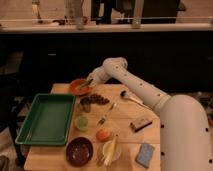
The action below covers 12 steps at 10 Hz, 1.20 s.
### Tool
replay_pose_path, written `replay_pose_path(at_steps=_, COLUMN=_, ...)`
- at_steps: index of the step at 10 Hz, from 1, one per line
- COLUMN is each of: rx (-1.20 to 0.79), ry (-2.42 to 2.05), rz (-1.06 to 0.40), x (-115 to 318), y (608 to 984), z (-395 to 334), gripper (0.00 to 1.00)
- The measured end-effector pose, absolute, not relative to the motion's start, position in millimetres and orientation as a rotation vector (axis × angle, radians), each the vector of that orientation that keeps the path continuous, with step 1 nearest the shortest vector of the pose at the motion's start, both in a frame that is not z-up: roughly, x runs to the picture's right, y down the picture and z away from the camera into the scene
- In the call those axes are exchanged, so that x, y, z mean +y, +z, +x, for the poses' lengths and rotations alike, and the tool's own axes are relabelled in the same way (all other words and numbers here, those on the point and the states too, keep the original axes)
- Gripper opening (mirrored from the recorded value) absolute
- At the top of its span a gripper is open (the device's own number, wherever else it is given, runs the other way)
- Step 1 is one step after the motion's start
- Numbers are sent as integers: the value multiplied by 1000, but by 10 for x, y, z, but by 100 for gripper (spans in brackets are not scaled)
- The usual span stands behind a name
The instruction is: Place pepper in red bowl
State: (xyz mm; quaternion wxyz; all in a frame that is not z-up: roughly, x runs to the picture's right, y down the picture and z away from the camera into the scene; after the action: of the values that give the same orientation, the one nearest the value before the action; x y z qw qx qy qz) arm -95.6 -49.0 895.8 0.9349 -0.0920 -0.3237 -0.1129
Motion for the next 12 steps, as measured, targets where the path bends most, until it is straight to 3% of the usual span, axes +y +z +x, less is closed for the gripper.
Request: replay_pose_path(at_steps=12, rx=-669, ry=-153, rz=-231, x=-568, y=9384, z=-1563, gripper=0)
